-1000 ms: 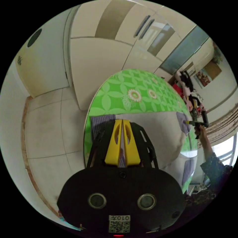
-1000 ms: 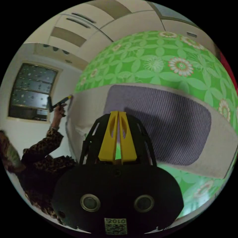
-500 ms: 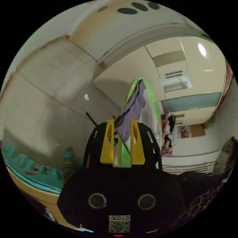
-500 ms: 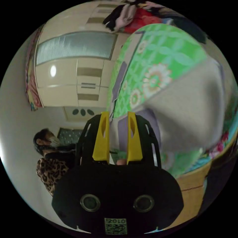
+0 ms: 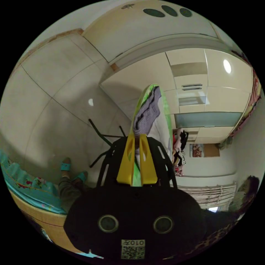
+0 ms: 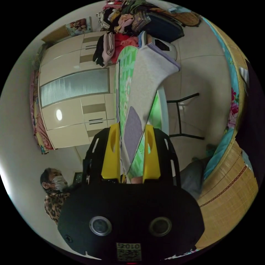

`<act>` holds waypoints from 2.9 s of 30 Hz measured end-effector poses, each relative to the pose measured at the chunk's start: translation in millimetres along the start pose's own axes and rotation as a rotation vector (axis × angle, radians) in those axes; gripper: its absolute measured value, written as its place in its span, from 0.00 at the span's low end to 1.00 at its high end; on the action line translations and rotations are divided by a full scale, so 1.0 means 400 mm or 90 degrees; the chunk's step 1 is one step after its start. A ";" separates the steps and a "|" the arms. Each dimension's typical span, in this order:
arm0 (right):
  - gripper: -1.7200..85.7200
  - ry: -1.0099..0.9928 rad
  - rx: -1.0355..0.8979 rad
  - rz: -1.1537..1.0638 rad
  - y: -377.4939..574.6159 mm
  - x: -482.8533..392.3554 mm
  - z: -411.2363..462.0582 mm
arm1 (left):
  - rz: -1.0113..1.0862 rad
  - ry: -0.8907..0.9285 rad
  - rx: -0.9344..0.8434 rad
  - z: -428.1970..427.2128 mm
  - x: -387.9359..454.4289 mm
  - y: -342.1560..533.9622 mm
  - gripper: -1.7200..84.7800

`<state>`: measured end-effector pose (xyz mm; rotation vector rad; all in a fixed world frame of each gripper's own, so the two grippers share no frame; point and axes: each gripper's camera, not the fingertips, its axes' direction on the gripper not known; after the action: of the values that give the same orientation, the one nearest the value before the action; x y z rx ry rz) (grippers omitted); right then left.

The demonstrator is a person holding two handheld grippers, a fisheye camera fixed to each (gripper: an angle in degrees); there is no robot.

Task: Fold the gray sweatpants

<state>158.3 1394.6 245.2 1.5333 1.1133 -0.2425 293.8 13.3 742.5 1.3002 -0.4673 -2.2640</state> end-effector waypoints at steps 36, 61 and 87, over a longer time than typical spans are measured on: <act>0.16 0.220 -0.271 -0.367 -0.244 -0.518 0.467 | 0.443 -0.022 -0.158 0.414 0.608 -0.313 0.07; 0.18 0.403 -0.925 -0.869 -0.382 -1.000 1.764 | 0.803 -0.244 -0.460 1.277 1.331 -0.371 0.18; 0.13 0.419 -1.051 -0.853 -0.329 -1.040 1.848 | 0.831 -0.342 -0.447 1.326 1.247 -0.344 0.08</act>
<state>147.5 536.8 213.5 -0.7802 1.8936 0.3192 -415.5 -126.7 579.8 -0.0895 -0.4274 -1.3267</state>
